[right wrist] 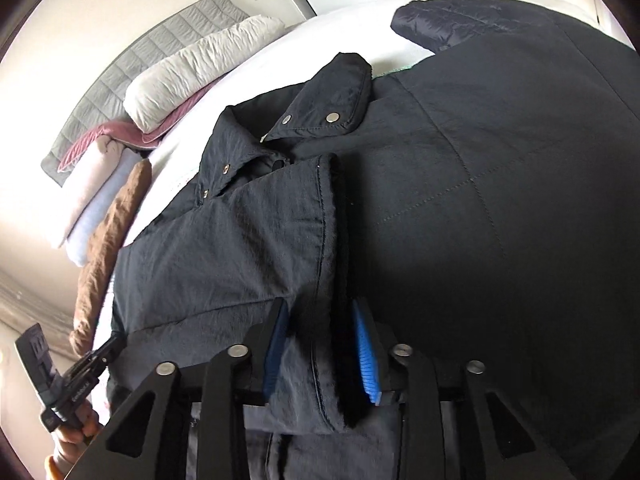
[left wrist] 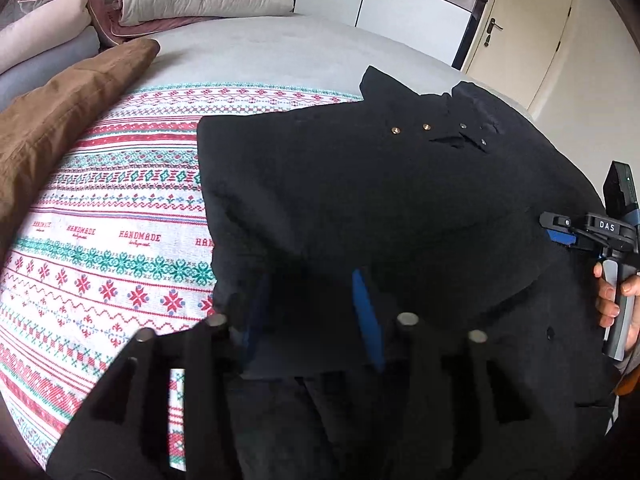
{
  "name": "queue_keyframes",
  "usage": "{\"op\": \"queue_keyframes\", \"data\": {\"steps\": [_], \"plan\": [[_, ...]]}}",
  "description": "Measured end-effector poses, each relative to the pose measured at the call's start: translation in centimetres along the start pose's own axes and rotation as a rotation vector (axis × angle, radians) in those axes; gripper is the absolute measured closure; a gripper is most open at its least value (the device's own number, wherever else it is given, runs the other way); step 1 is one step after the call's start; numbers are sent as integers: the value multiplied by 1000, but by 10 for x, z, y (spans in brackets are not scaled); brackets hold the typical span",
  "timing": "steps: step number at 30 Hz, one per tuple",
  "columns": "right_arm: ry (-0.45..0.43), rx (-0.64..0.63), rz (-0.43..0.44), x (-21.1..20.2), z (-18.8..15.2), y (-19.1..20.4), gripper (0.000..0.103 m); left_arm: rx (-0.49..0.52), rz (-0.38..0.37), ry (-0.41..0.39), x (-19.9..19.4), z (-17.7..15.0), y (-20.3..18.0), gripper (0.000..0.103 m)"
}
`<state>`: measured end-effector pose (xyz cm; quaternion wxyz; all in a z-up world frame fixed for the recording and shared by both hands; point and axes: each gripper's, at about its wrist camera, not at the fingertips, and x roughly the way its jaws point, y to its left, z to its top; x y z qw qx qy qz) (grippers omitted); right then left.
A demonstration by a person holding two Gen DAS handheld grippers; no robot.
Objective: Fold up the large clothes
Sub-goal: 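Release the sleeve with the left tool and press it flat on the coat, then grasp the other coat sleeve with the right tool and lift it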
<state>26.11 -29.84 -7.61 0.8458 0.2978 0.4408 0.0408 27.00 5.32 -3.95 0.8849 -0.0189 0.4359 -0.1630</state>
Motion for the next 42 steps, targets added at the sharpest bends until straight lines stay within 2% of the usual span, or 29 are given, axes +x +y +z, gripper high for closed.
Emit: {"op": "queue_keyframes", "data": {"steps": [1,2,3,4,5,7,11,15,19,23,26,32,36,38,39,40,41,42], "plan": [[-17,4,16,-14,-3,-3,47,-2,17,-24,-11,1,-5,25],[-36,2,24,-28,-4,-5,43,7,28,-48,-23,2,-11,23],[-58,1,19,-45,-5,-10,36,20,50,-51,-32,3,-18,22],[-81,3,8,-60,-6,-14,29,21,71,-39,-39,4,-24,20],[-104,10,-2,-75,-8,-21,27,7,79,-24,-45,4,-28,15],[-138,30,-19,-105,-12,-39,21,-38,63,18,-54,3,-34,9],[-207,124,-66,-161,-20,-94,20,-69,0,82,-65,-6,-49,3],[-279,305,-105,-214,-39,-170,20,-10,11,107,-69,-13,-73,3],[-351,469,-142,-253,-61,-241,20,47,20,94,-70,-17,-94,3],[-398,597,-166,-276,-79,-295,20,82,12,109,-62,-18,-113,3],[-432,683,-137,-285,-88,-326,20,97,4,109,-58,-18,-123,3],[-495,797,-69,-283,-91,-365,20,126,-9,119,-48,-19,-138,3],[-563,873,-78,-281,-84,-388,20,100,-72,119,-45,-17,-137,3],[-583,893,-94,-280,-78,-398,26,81,-95,117,-43,-16,-135,3],[-583,892,-110,-283,-76,-402,44,75,-102,117,-43,-14,-134,3],[-585,884,-143,-285,-71,-402,72,71,-108,115,-43,-13,-133,3],[-601,864,-167,-290,-66,-399,83,69,-113,110,-44,-12,-132,3],[-635,837,-182,-298,-61,-392,88,70,-117,103,-45,-10,-130,3]]}}
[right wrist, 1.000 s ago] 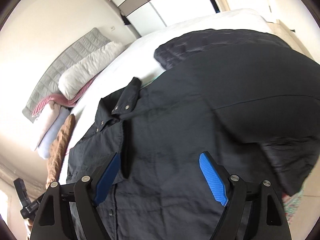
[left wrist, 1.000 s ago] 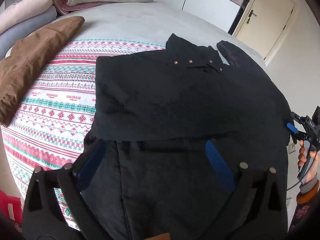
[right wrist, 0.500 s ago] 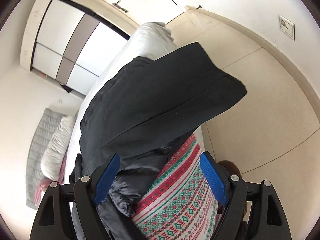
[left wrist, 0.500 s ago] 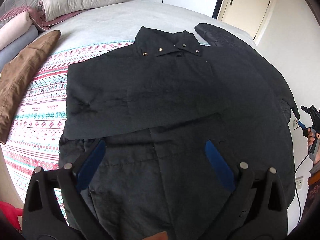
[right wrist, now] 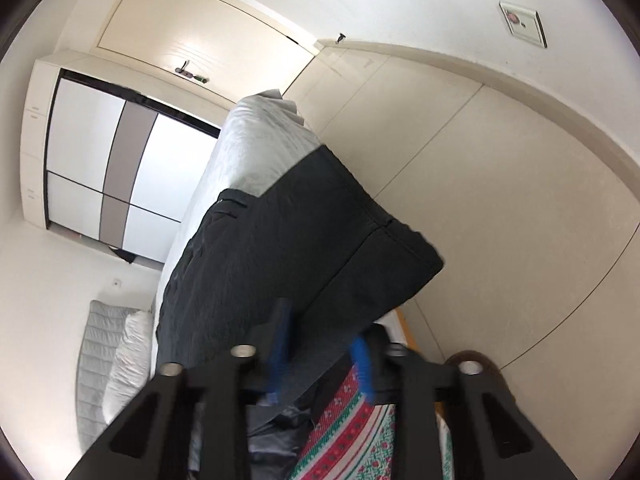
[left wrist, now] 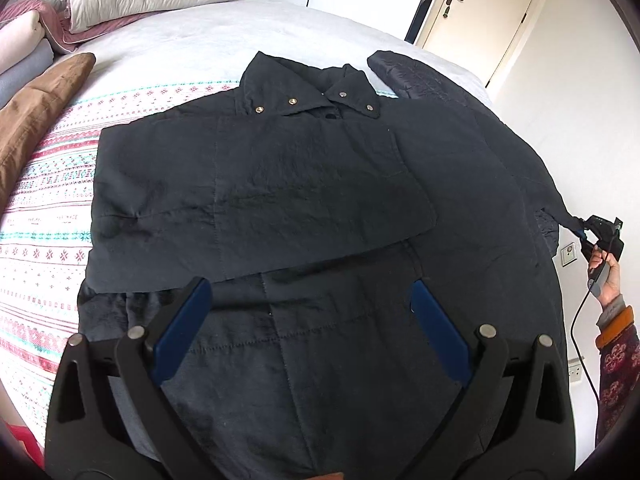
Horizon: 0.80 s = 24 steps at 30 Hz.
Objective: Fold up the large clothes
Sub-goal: 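Grasp the other coat sleeve with the right tool and lift it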
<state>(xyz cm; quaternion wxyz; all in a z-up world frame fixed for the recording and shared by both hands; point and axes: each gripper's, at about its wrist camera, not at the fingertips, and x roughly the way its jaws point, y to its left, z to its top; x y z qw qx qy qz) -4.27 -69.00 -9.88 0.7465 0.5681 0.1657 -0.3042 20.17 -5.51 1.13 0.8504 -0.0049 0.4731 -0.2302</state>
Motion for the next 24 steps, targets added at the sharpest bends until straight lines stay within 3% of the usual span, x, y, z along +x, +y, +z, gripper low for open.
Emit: {"op": "queue_keyframes", "data": {"steps": [5,12,17,24], "plan": [[-142,-243,61,-47,0,81,93,13,-12,-35,-4,10,8,3],[-181,-579,243,-100,-41,212,94,-32,-49,-53,-1,22,19,3],[-132,-803,380,-117,-102,294,94,-52,-83,-75,-2,26,26,3],[69,-1066,563,-108,-223,367,94,-89,-146,-105,1,29,37,3]]}}
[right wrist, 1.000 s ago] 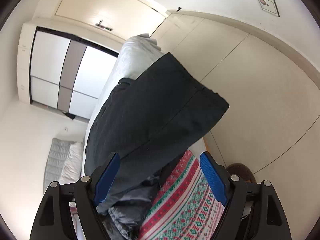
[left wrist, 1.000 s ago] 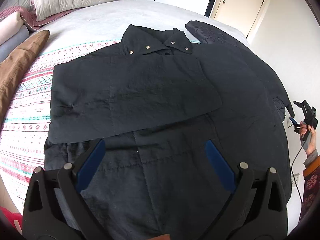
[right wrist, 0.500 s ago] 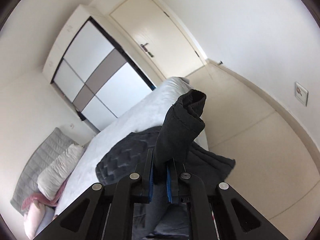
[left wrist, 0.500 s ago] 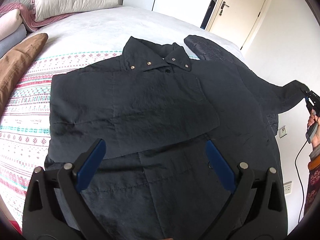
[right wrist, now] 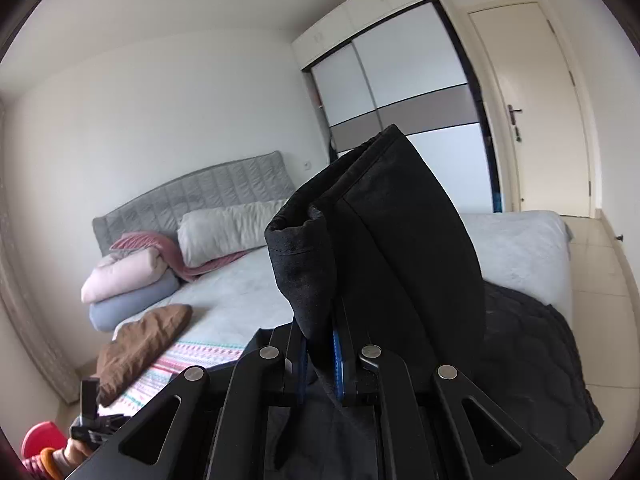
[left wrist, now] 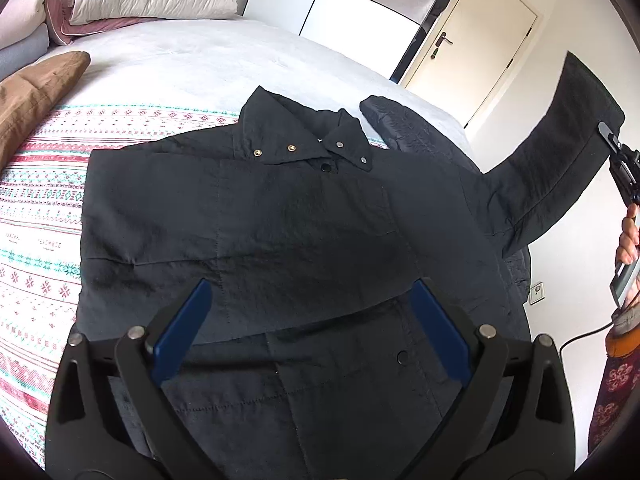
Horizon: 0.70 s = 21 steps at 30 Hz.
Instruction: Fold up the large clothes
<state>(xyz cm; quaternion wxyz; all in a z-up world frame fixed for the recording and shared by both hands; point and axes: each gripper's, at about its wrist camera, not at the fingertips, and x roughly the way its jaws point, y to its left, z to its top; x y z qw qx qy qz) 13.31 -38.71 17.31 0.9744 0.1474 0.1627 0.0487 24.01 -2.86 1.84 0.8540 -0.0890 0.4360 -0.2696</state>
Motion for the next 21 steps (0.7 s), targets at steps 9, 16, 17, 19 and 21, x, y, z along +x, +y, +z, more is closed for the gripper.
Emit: {"op": "queue_keyframes", "data": {"steps": [9,16,17,19,21], "plan": [[432,-85,375,99,-73,100,67,-130,-70,-26,16,3,26,3],[386,-53,255,92,-65,51,43,-185,-90,31,48,13,29,15],[384,-33,217,93,-61,34,43,-186,-95,54,58,15,26,20],[377,5,135,92,-58,2,42,-183,-88,113,81,17,18,26],[374,45,52,92,-60,-29,42,-181,-79,163,104,16,11,35]]}}
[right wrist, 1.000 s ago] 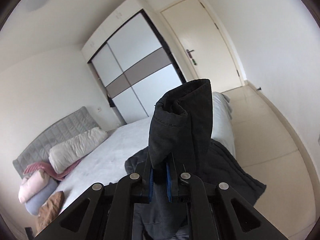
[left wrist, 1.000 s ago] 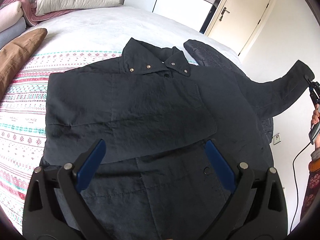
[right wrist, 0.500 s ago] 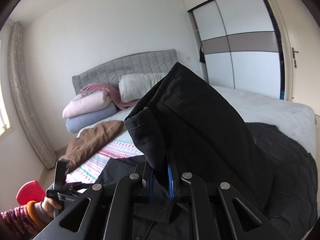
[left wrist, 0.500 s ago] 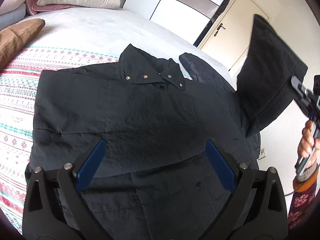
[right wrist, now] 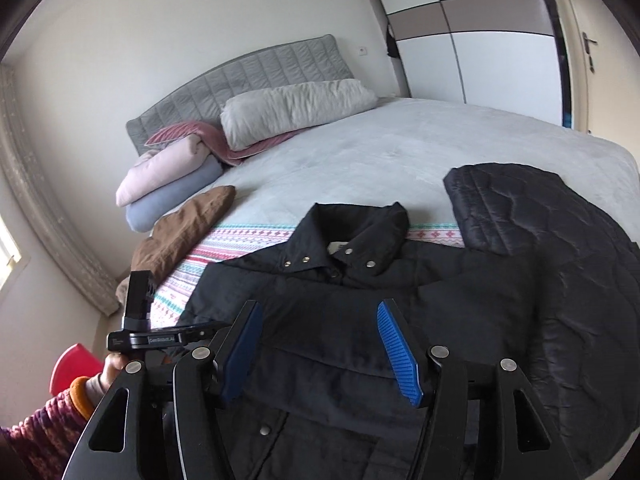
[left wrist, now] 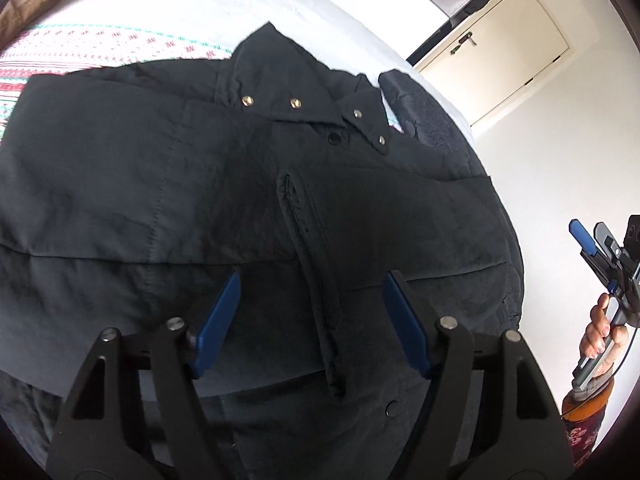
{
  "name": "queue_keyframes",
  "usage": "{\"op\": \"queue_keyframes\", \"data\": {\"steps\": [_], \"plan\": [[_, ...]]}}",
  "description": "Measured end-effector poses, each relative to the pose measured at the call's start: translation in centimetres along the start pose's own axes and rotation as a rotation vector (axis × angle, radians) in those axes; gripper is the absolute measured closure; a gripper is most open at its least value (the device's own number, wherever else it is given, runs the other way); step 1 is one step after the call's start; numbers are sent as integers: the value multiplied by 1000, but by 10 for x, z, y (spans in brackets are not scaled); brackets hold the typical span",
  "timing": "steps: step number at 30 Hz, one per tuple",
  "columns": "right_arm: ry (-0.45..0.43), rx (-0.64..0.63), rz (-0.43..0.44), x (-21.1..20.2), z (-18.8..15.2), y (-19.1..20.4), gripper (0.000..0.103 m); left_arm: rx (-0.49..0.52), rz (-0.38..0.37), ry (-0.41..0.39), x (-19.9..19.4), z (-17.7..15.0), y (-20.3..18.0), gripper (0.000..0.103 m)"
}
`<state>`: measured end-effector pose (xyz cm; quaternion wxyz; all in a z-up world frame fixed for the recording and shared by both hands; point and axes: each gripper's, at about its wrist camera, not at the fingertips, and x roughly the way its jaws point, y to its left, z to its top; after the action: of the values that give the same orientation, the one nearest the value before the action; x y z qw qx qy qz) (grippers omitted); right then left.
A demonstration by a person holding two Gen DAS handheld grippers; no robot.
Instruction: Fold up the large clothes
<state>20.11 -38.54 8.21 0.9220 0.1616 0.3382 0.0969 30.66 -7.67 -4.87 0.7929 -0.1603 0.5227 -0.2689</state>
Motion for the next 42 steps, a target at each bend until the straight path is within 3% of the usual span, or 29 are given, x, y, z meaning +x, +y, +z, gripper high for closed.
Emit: {"op": "queue_keyframes", "data": {"steps": [1,2,3,4,5,7,9,12,14,16,18,21,22,23,27,30,32,34,36,38,41,42], "plan": [[-2,31,-30,-1,-3,-16,42,2,9,15,10,1,-3,38],[-1,67,-56,-1,-5,-32,41,11,26,14,16,-1,-6,50],[2,104,-74,-2,-9,-47,41,25,36,5,18,-1,-11,77],[4,140,-91,-1,-13,-62,41,43,49,-7,19,0,-16,91],[8,177,-110,2,-17,-77,41,64,70,-47,14,0,-21,93],[16,245,-135,8,-25,-104,41,117,66,-176,-8,0,-34,95],[22,315,-137,17,-32,-127,41,156,126,-262,-22,3,-43,95],[34,408,-125,39,-38,-153,41,210,271,-192,-6,14,-46,92],[49,448,-116,57,-39,-161,41,220,377,-211,-5,16,-45,93],[61,458,-110,73,-38,-166,41,219,339,-294,-21,11,-48,93],[65,455,-119,90,-33,-167,43,233,252,-348,-33,4,-52,93],[43,428,-169,105,-21,-166,65,327,178,-326,-23,-1,-66,93],[29,404,-178,106,-16,-162,79,350,179,-299,-11,1,-69,93],[15,373,-184,106,-12,-157,87,365,191,-273,0,1,-70,93],[-65,347,-292,96,-5,-155,93,389,295,-169,51,-1,-60,93],[25,358,-351,113,-16,-168,91,362,298,-172,60,2,-52,93],[57,330,-392,119,-22,-167,82,345,288,-165,56,3,-51,93],[40,359,-370,107,-23,-165,77,338,327,-157,45,1,-53,76],[39,378,-318,88,-24,-163,71,344,369,-161,26,-6,-55,43],[33,358,-293,64,-25,-156,63,361,329,-168,0,-15,-55,31],[14,313,-277,21,-31,-141,42,362,313,-184,-41,-30,-55,21],[15,301,-267,7,-35,-135,40,357,306,-182,-54,-36,-54,20]]}}
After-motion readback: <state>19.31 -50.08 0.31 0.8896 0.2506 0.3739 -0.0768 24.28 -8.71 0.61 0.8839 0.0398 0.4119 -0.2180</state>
